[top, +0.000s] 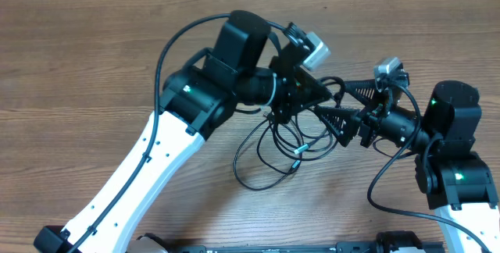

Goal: Untangle cables

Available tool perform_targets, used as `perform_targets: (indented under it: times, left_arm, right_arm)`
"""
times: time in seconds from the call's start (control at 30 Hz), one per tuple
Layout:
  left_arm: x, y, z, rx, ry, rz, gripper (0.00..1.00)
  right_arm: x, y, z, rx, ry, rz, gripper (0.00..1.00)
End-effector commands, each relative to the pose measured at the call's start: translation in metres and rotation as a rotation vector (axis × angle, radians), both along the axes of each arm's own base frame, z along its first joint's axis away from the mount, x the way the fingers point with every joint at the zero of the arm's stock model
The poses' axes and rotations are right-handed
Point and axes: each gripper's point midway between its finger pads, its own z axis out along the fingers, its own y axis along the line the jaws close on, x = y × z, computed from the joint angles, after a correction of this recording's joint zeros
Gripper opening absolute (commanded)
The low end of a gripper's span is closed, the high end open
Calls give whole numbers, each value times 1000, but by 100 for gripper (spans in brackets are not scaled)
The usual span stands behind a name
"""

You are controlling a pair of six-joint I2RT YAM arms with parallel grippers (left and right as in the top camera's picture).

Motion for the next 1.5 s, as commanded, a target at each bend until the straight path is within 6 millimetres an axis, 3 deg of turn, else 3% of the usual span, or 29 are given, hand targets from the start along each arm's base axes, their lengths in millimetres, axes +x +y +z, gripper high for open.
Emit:
perform_targets:
  times: [0.0,0.37,0.67,0.83,1.03,1.13,1.47]
  left_arm:
    - [8,9,12,-38,30,24,4]
    - [-9,7,22,-96,27,-92,4]
    - [-15,9,16,-77,42,-112,4]
    - [-20,4,32,-147,4,-177,4]
    - [-16,2,41,-177,-42,-176,4]
    - [-11,3,53,-217,-60,-171,4]
    - [-3,40,79,-258,-112,-110,4]
  right_arm:
    - [8,-14,-6,-57,14,-109,100]
    - [22,-31,-21,-120,53,-223,100]
    - [36,-32,-15,-118,5,-236,100]
    - [43,-42,-49,-173,127,-290,100]
    - [39,-45,-85,-212,279,-287,100]
    - [38,-56,-105,-268,350,-337,100]
    - [39,-74,-115,-342,376,-423,100]
